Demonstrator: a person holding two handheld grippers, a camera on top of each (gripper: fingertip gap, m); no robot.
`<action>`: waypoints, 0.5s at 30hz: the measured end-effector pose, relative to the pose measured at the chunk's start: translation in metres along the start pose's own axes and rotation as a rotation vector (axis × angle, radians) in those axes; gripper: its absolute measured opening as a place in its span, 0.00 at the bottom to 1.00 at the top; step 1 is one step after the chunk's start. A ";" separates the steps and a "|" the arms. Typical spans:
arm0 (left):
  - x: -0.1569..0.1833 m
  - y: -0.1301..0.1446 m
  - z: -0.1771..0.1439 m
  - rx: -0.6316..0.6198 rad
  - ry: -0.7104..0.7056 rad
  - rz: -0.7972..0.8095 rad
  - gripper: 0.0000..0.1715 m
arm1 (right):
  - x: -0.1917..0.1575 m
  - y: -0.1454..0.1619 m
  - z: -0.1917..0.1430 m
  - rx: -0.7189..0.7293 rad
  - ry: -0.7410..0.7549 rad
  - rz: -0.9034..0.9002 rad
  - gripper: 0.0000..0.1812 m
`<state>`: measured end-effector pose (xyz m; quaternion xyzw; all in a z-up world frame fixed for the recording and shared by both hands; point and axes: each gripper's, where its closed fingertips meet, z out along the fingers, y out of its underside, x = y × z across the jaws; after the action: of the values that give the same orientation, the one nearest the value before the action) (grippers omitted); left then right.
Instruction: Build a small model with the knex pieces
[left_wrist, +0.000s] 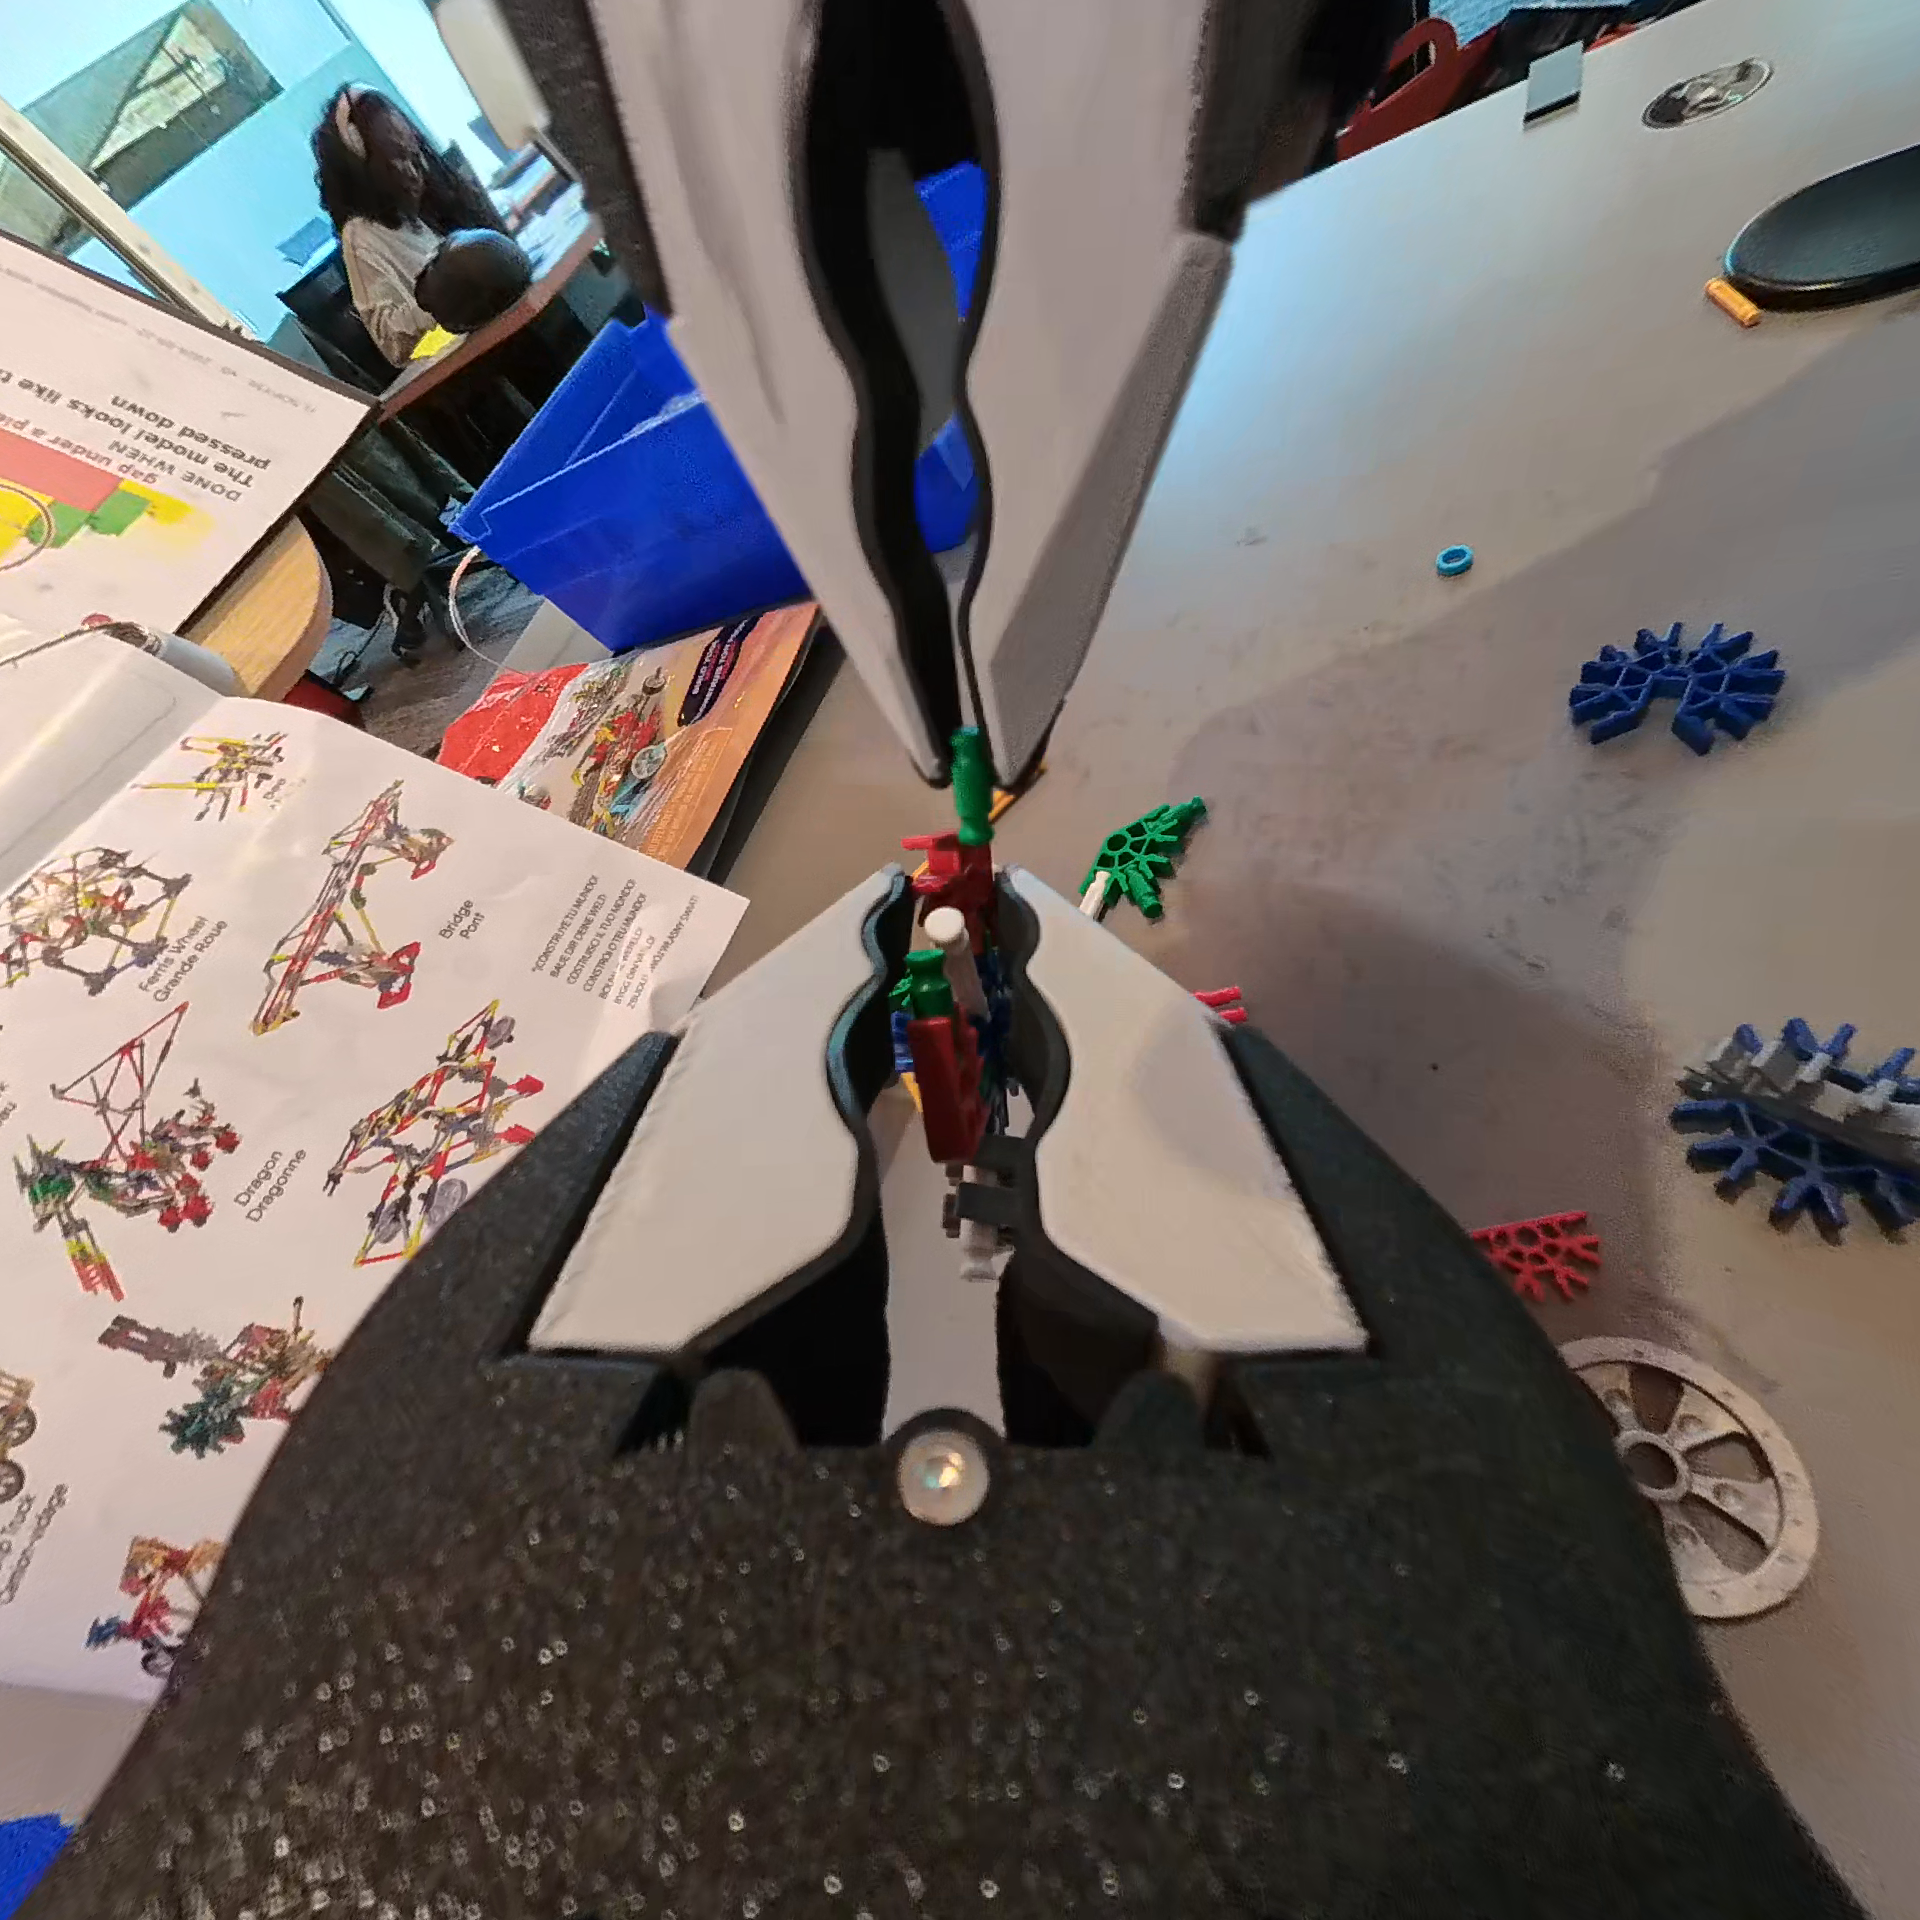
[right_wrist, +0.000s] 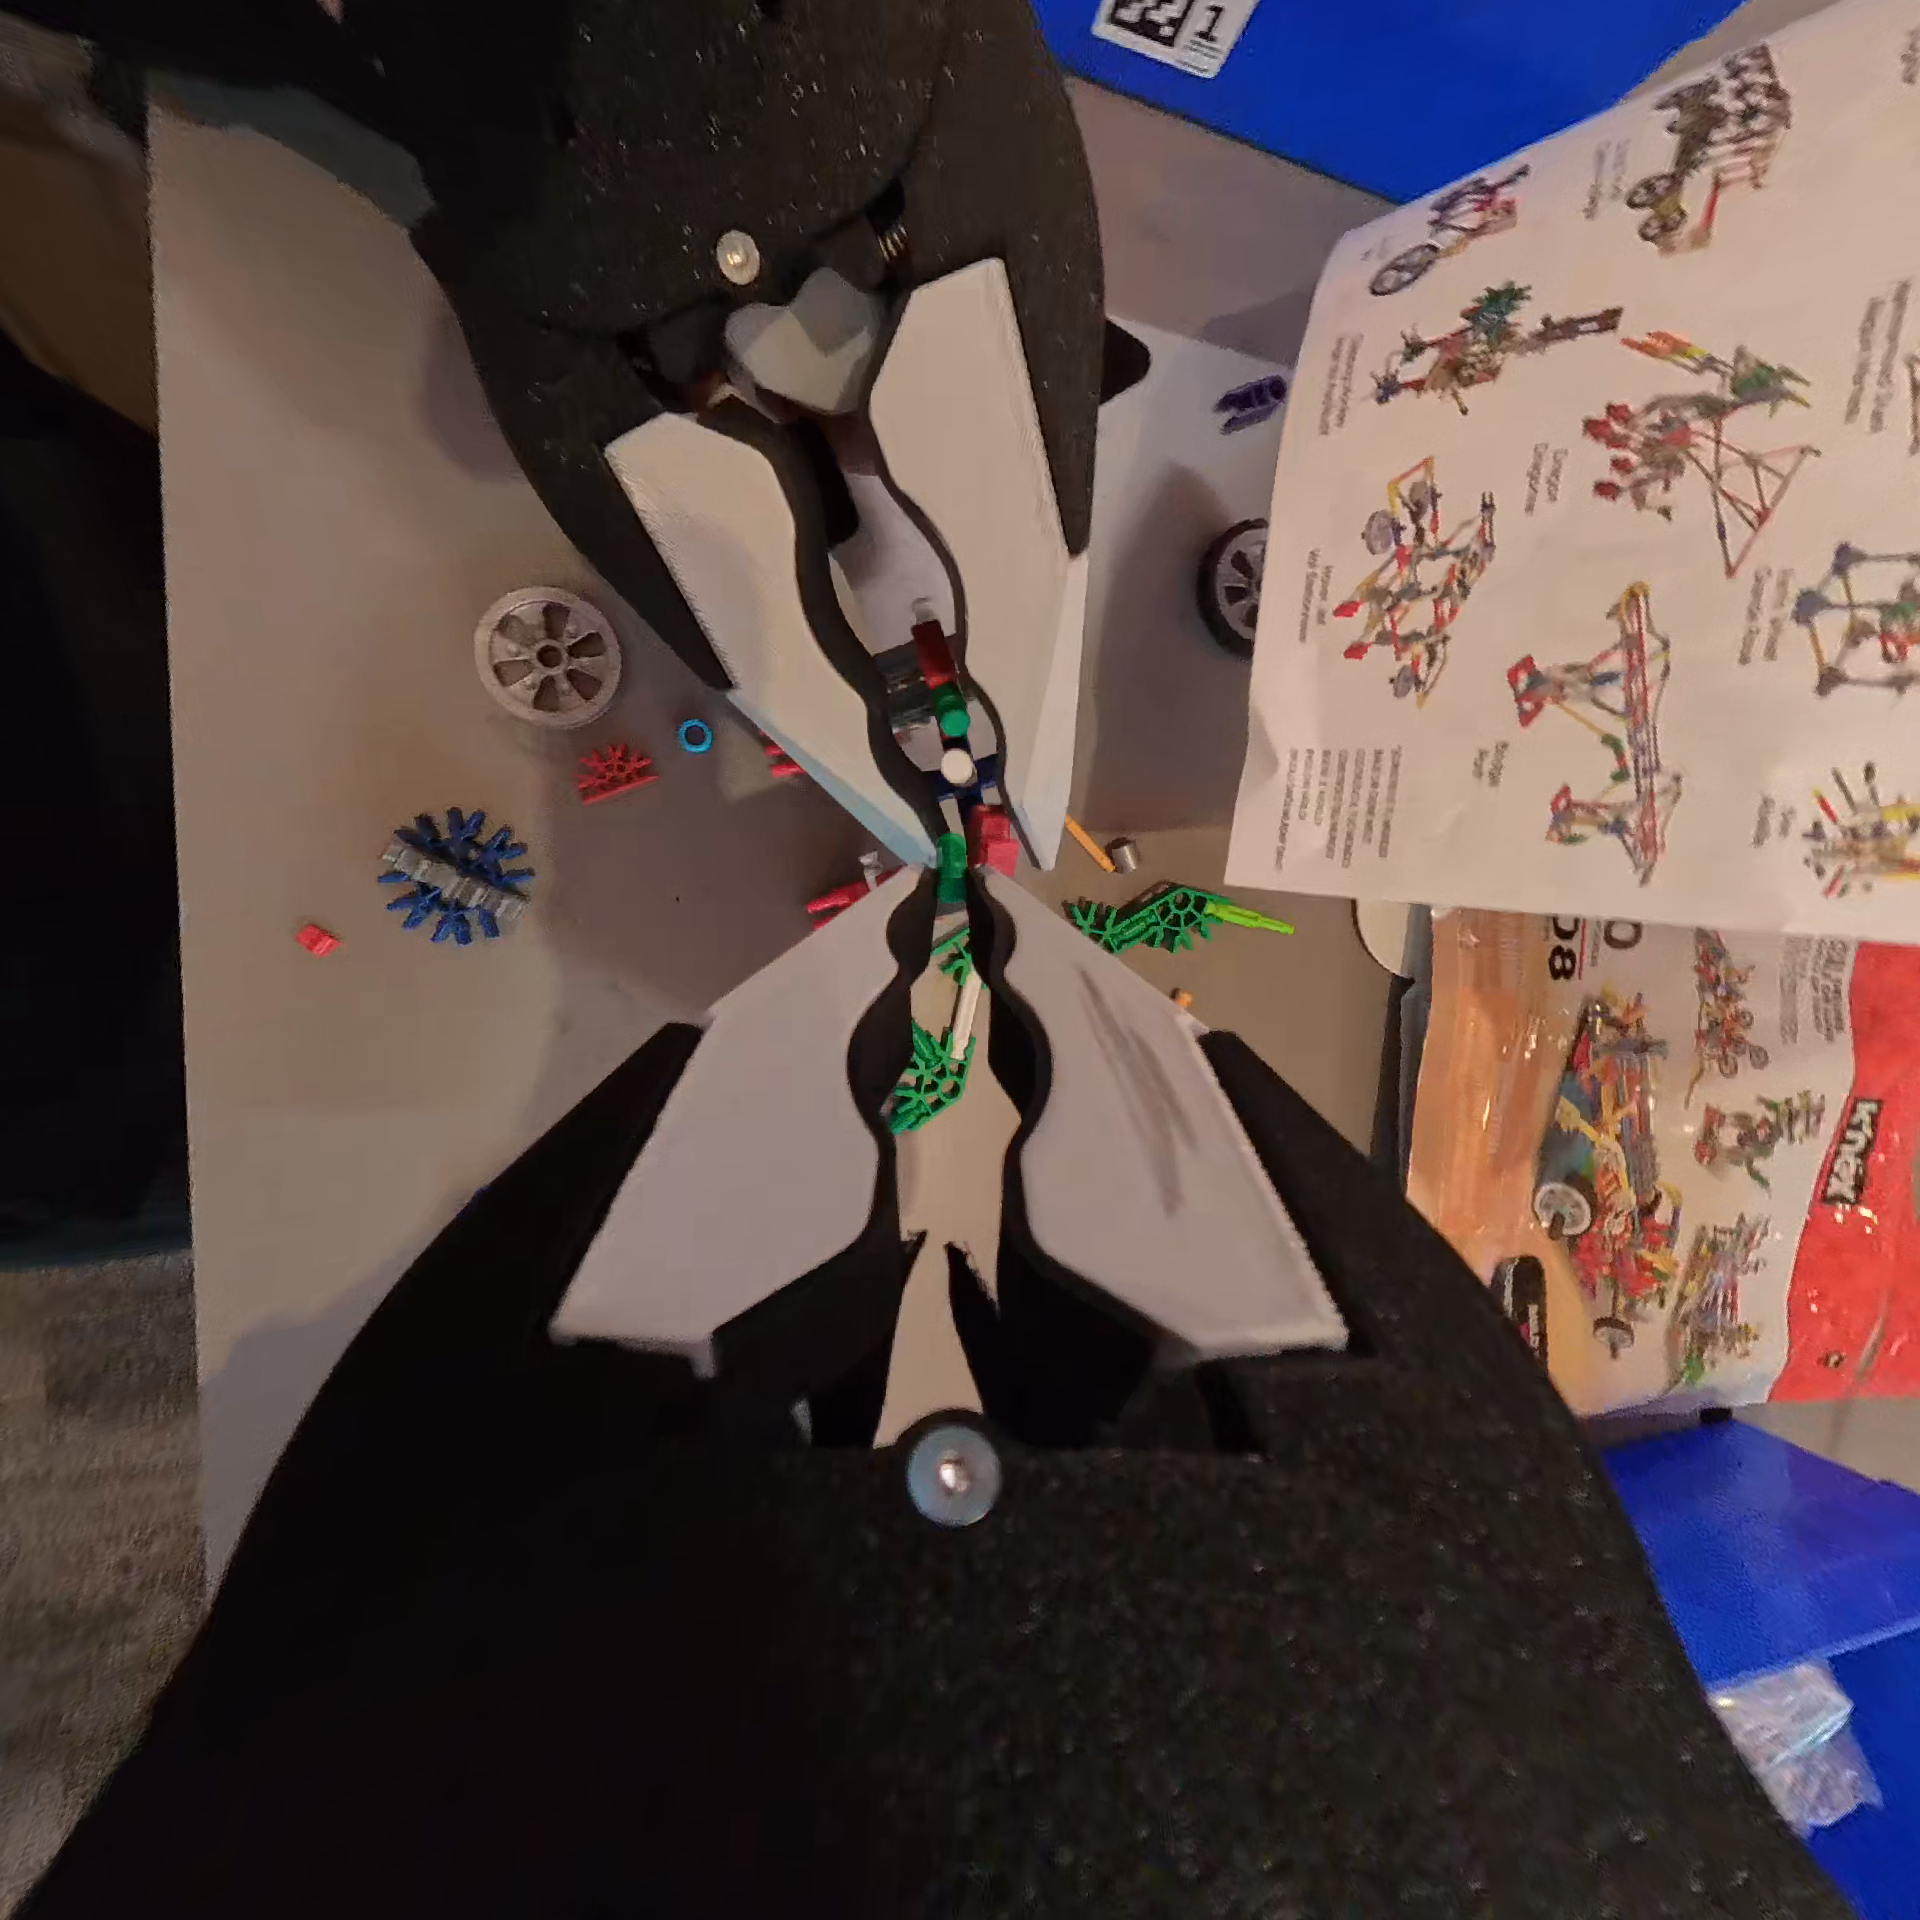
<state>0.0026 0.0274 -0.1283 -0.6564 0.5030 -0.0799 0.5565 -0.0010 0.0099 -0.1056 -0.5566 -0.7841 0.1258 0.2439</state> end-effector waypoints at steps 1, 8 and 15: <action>0.000 0.000 0.000 0.002 -0.001 -0.004 0.08 | 0.000 0.003 0.001 0.012 0.025 0.016 0.03; 0.000 -0.002 0.003 0.003 -0.013 -0.015 0.08 | 0.005 0.010 0.005 0.045 0.151 0.060 0.03; -0.001 -0.003 0.004 0.007 -0.019 -0.033 0.07 | 0.007 0.010 0.005 0.051 0.252 0.051 0.03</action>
<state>0.0069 0.0302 -0.1271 -0.6635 0.4864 -0.0845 0.5622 0.0027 0.0209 -0.1129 -0.5815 -0.7292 0.0809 0.3514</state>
